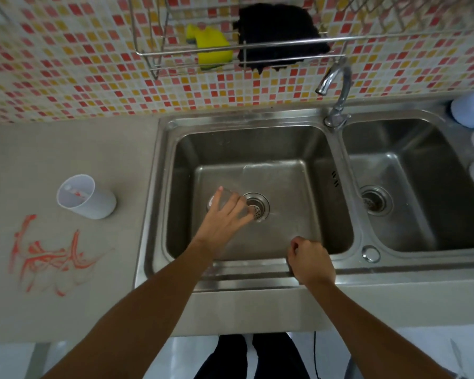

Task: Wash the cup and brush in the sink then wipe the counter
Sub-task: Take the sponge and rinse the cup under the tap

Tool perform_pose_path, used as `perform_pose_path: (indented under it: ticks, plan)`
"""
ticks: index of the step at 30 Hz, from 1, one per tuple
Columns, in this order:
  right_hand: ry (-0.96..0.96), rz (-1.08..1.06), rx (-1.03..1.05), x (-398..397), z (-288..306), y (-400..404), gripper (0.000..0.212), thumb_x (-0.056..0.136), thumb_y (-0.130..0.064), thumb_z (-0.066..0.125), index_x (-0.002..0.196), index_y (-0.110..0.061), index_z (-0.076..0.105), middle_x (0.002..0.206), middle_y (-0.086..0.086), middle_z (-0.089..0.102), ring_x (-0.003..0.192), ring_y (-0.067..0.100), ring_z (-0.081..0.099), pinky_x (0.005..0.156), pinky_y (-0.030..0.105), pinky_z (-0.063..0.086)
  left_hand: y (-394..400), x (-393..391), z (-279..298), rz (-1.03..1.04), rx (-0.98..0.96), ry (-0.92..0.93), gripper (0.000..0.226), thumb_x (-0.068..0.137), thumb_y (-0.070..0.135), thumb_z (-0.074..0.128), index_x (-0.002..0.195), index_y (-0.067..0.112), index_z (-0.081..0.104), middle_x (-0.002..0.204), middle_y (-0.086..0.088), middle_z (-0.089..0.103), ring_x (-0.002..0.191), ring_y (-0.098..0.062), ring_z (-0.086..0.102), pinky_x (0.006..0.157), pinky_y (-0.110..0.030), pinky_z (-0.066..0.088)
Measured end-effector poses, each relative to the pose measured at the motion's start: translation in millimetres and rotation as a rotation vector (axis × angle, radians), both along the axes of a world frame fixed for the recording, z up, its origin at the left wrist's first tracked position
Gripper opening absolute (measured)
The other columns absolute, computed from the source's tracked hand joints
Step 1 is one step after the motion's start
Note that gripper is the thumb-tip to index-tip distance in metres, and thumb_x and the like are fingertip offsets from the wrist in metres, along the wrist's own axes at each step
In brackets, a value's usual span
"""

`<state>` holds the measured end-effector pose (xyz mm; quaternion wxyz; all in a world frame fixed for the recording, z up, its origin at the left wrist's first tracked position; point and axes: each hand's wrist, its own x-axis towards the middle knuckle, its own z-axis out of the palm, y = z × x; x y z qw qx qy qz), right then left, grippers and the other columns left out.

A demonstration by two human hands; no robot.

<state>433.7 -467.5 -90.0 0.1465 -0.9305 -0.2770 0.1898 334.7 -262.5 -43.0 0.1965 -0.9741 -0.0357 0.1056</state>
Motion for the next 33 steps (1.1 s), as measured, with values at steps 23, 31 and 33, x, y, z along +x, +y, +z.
perform_pose_path:
  ticks: [23, 31, 33]
  plan:
    - [0.242, 0.074, 0.193, -14, -3, 58, 0.058, 0.085, -0.012, 0.067, 0.138, -0.018, 0.044, 0.128, 0.010, 0.058, 0.113, 0.025, 0.056, 0.097, 0.039, 0.045, 56, -116, 29, 0.952, -0.610, -0.953, 0.071, 0.077, 0.049, 0.071, 0.135, 0.025, 0.039, 0.137, 0.001, 0.048, 0.123, -0.024, 0.042, 0.099, -0.033, 0.036]
    - [0.270, 0.164, 0.511, -66, 38, 193, 0.041, 0.084, -0.004, 0.067, 0.124, -0.008, 0.057, 0.114, 0.006, 0.066, 0.103, 0.020, 0.063, 0.088, 0.027, 0.044, 97, -183, 16, 1.191, -0.982, -1.217, 0.078, 0.062, 0.037, 0.087, 0.124, 0.024, 0.042, 0.114, 0.006, 0.049, 0.100, -0.013, 0.052, 0.080, -0.015, 0.043]
    - [0.257, 0.188, 0.561, -81, 49, 226, 0.040, 0.085, -0.007, 0.067, 0.124, -0.010, 0.057, 0.109, 0.002, 0.066, 0.098, 0.016, 0.062, 0.084, 0.021, 0.043, 104, -191, 12, 1.152, -0.982, -1.231, 0.073, 0.061, 0.033, 0.088, 0.118, 0.023, 0.043, 0.109, 0.006, 0.046, 0.093, -0.009, 0.049, 0.069, -0.003, 0.038]
